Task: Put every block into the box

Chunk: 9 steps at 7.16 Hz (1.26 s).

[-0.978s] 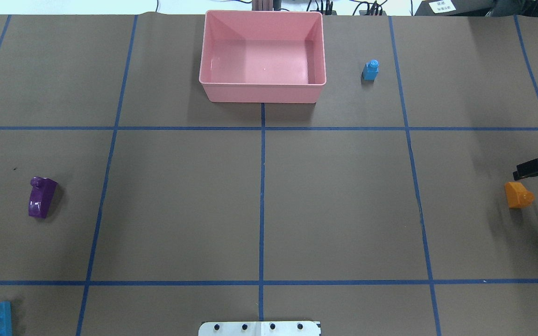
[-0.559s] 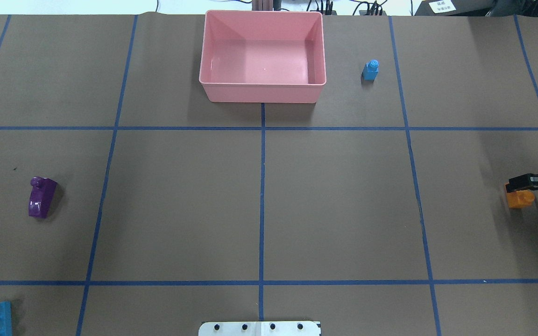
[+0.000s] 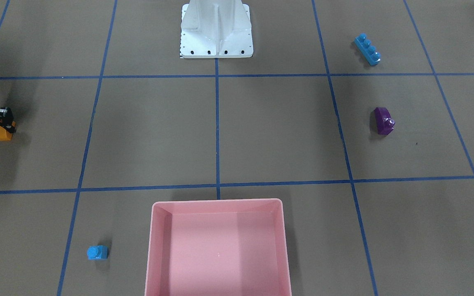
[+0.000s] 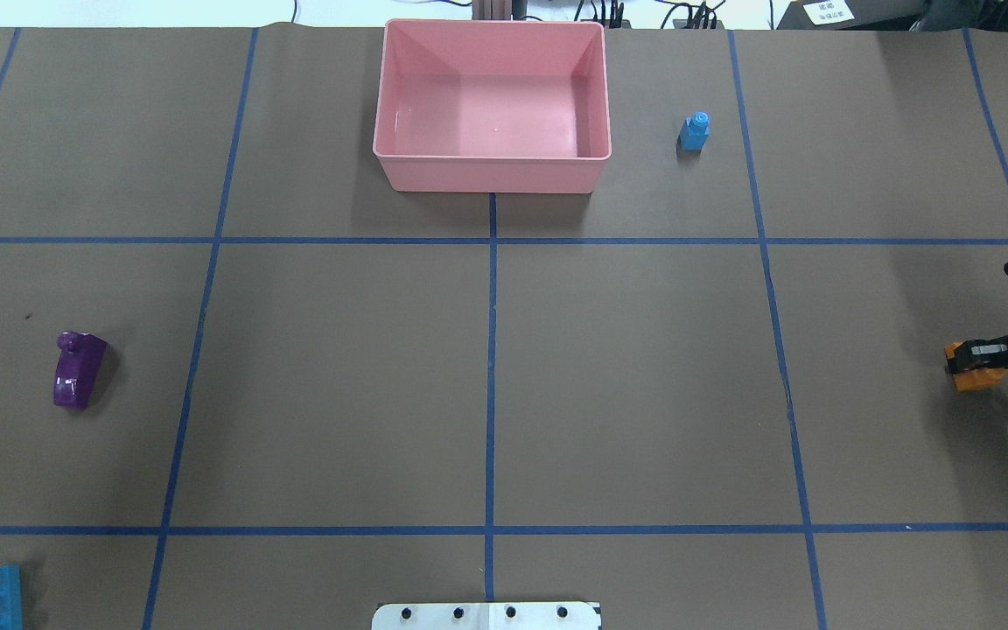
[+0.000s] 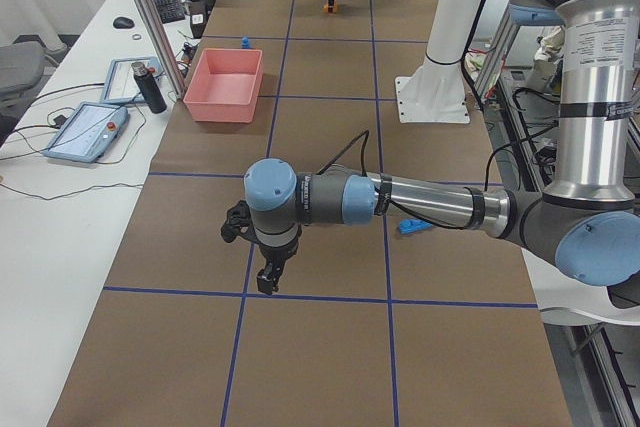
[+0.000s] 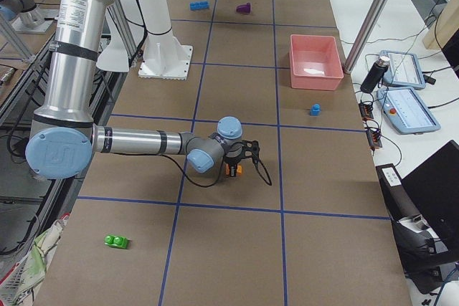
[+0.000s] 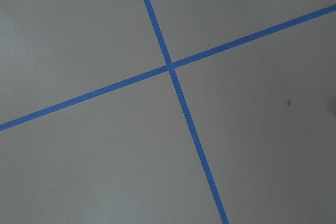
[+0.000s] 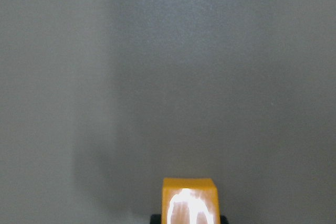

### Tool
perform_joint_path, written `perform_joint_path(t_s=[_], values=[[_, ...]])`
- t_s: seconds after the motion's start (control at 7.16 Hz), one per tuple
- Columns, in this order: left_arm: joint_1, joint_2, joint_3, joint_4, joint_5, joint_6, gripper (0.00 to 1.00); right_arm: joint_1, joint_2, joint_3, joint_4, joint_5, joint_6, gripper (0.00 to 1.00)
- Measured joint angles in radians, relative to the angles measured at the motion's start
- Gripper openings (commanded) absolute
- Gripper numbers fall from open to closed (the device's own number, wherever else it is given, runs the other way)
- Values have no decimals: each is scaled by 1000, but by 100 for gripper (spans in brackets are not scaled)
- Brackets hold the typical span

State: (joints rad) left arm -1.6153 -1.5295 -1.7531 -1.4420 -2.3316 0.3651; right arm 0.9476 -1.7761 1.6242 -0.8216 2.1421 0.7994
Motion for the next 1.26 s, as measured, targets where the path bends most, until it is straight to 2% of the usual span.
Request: perform_joint_path(t_s=[0.28,0.42,0.7,0.98,1.26], values=[[0,0,1,0,0,0,100,9,20,36,-10,8,0,0],[0,0,1,0,0,0,100,34,69,42,-28,15,0,0],[6,-14,2,0,-15,1,100,82,276,41,-203,25,1,0],[30,-51,30,0,-111,-21,100,94,523,17,-440,25,21,0],[36,-62,48,-2,-149,-71,100,93,793,-141,-530,24,121,0]])
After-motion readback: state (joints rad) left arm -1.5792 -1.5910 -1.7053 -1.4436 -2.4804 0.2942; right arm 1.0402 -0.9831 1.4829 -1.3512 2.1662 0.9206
